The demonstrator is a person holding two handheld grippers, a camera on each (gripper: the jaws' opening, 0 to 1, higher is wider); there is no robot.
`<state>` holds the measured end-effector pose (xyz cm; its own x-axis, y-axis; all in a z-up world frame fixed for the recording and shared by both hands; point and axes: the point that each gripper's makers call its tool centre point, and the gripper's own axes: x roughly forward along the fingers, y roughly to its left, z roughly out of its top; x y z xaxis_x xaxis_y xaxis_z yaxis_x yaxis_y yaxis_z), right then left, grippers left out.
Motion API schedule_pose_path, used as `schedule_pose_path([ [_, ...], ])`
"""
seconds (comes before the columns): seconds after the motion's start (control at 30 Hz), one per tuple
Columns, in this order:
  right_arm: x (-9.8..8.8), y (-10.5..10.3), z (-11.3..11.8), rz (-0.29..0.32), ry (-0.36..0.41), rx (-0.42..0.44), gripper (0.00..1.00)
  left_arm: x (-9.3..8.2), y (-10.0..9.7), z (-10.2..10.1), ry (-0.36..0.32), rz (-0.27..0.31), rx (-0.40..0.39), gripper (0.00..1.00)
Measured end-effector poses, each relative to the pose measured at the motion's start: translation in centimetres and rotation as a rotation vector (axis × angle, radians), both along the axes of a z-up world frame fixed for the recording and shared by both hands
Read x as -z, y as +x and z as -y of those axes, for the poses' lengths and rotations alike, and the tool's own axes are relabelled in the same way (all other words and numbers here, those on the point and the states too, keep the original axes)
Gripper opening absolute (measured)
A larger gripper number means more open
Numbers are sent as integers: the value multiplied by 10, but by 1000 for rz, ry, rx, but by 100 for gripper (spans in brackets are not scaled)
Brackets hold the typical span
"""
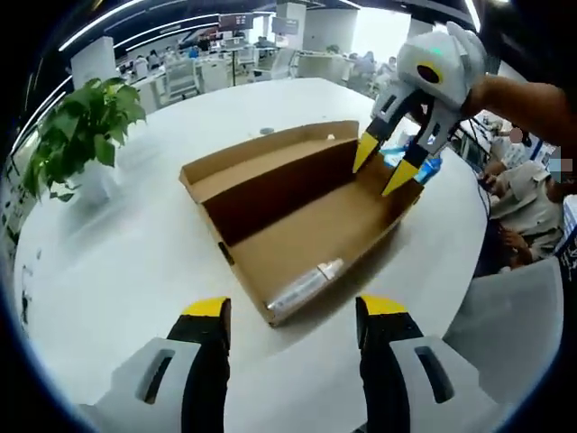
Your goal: Operate the shoe box by opening the lid, removing the specified soft item, and placing it in the target area until the item is outside and the box remains undamaged.
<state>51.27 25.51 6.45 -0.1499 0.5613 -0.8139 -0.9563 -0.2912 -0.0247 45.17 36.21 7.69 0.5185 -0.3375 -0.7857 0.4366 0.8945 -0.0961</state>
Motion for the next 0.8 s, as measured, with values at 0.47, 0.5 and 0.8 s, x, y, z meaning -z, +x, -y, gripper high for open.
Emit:
schedule_pose_path([
  [0.47, 55, -14, -26, -95, -100, -53, 19, 8, -3, -2, -46, -12, 3, 55],
  [0.5, 58, -17, -28, -103, -103, -56, 19, 8, -3, -2, -47, -10, 2, 55],
  [0.8, 80, -29, -40, -143, -131, -83, 20, 9, -9, -3, -41, -12, 0, 55],
])
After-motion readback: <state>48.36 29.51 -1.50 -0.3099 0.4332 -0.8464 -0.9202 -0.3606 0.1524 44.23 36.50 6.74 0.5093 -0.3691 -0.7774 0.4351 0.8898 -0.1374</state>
